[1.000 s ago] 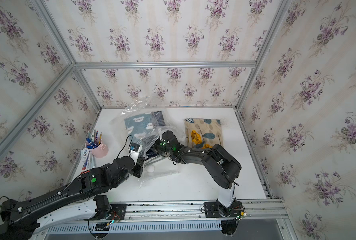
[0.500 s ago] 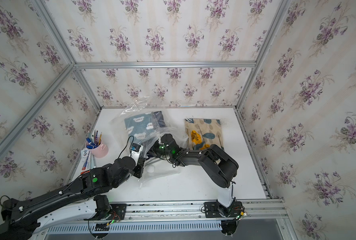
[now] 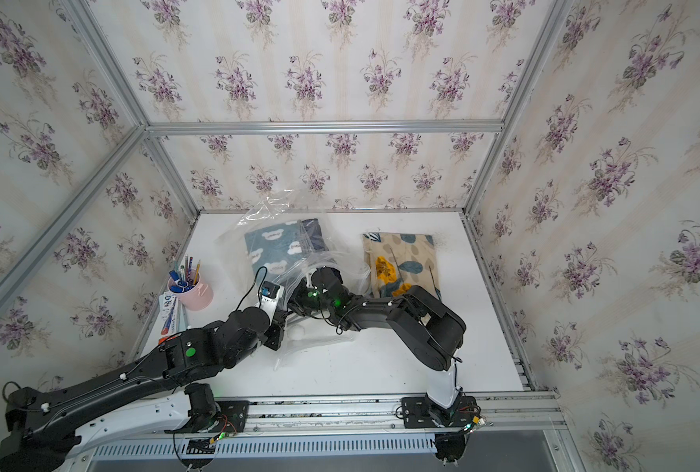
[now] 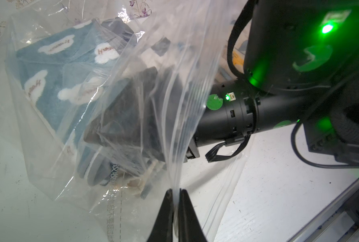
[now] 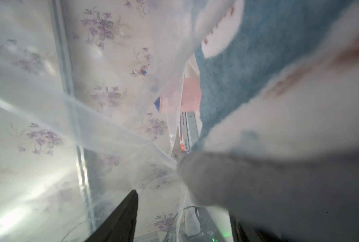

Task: Take the blanket out of the vacuum bag
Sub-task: Take out the blanket from the vacuum bag.

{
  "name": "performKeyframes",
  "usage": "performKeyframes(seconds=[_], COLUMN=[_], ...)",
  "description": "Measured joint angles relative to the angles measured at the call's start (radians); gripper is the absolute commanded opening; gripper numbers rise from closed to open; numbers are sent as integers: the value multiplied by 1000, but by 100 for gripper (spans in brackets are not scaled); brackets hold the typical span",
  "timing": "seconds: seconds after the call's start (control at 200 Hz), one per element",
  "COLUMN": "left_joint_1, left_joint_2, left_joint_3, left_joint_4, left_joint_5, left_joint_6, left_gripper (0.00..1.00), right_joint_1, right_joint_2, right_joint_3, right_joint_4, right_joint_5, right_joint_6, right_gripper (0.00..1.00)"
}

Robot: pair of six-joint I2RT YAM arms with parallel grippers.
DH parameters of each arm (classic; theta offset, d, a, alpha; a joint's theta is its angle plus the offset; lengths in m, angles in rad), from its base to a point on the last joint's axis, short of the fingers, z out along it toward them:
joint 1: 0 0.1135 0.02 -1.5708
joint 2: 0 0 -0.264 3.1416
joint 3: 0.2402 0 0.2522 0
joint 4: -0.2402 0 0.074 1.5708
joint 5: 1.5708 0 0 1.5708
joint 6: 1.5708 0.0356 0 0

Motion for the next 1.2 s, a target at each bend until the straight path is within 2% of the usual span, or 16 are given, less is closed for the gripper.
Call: performKeyframes(seconds=[0.435,0.669,0.864,1.204], left_joint_1=[0,0,0,0], left_joint_2=[-19,-52,-64,-90], left_joint_3=[-9,-24,-31,-45], left_joint_4=[0,-1,-1,-1], left_joint_5=[0,-1,-2,-4], left_joint_6=[-4,-15,-18,-22], left_gripper=[10,10,10,10], right_joint_1=[3,-23,-29,-34], right_joint_2=[68,91,95,113], right_joint_3=[31,54,74,122], right_joint_4=[11,20,27,26], right_joint_5=[0,15,22,40], right_joint_6=[31,42,46,45], right_gripper=[68,60,58,40])
